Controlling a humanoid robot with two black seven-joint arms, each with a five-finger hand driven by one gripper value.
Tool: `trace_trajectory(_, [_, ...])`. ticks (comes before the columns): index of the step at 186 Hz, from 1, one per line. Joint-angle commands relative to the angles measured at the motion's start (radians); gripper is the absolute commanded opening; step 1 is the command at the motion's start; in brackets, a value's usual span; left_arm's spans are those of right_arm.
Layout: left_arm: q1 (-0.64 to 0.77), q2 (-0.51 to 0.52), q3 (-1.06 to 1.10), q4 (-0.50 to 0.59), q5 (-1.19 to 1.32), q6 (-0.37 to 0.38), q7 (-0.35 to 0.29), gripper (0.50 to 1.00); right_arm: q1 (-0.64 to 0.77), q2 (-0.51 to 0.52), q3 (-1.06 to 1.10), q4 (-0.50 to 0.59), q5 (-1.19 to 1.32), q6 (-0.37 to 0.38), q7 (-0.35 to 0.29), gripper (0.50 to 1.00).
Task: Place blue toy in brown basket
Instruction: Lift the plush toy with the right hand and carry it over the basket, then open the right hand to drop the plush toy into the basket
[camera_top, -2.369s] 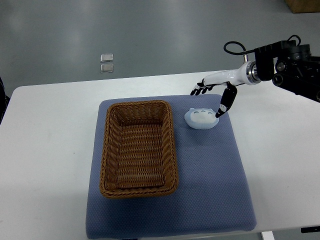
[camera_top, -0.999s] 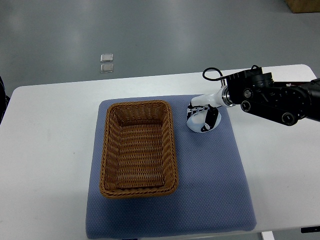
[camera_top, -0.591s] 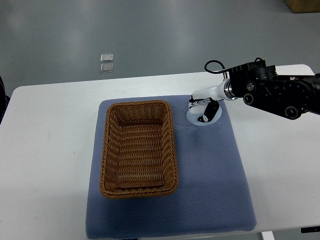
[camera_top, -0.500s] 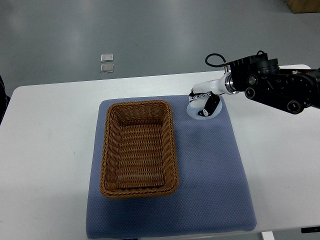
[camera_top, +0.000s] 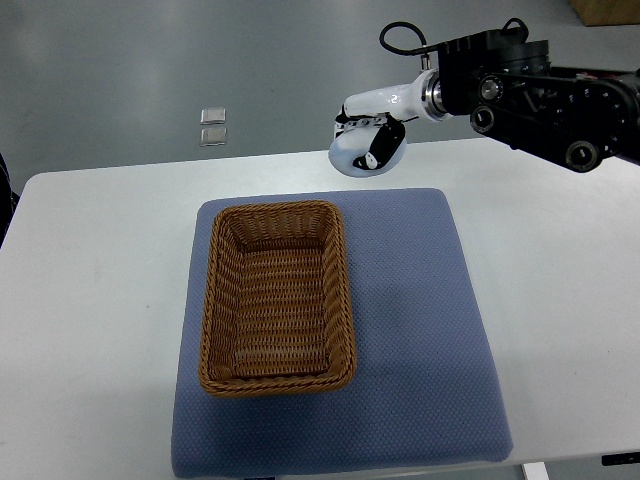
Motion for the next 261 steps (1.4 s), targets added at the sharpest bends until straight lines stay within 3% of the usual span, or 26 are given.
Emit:
trace_trajectory(1, [0.0,0.0,0.0,0.0,0.0,0.0,0.0,1.0,-0.003,0.038,0.01,0.0,0.002,-0.006,0.009,0.601])
trace_trajectory(68, [0.0,0.0,0.0,0.0,0.0,0.0,0.0,1.0,-0.081,0.147,0.024,0.004,0.002,-0.029,0.01,0.605])
trace_trajectory(127, [0.0,0.0,0.0,0.0,0.0,0.0,0.0,1.0,-0.141,0.219,0.044,0.007,0.001,-0.049,0.01,0.648])
trace_trajectory(160, [0.0,0.0,0.0,0.0,0.0,0.0,0.0,1.0,-0.161,0.243,0.044,0.007,0.001,-0.059,0.01,0.791])
trace_trajectory(176, [0.0,0.0,0.0,0.0,0.0,0.0,0.0,1.0,-0.164,0.242,0.044,0.007,0.001,-0.058,0.01,0.821])
trace_trajectory(261, [0.0,0.0,0.0,0.0,0.0,0.0,0.0,1.0,-0.157,0.223,0.148,0.009,0.004,-0.042,0.013,0.858])
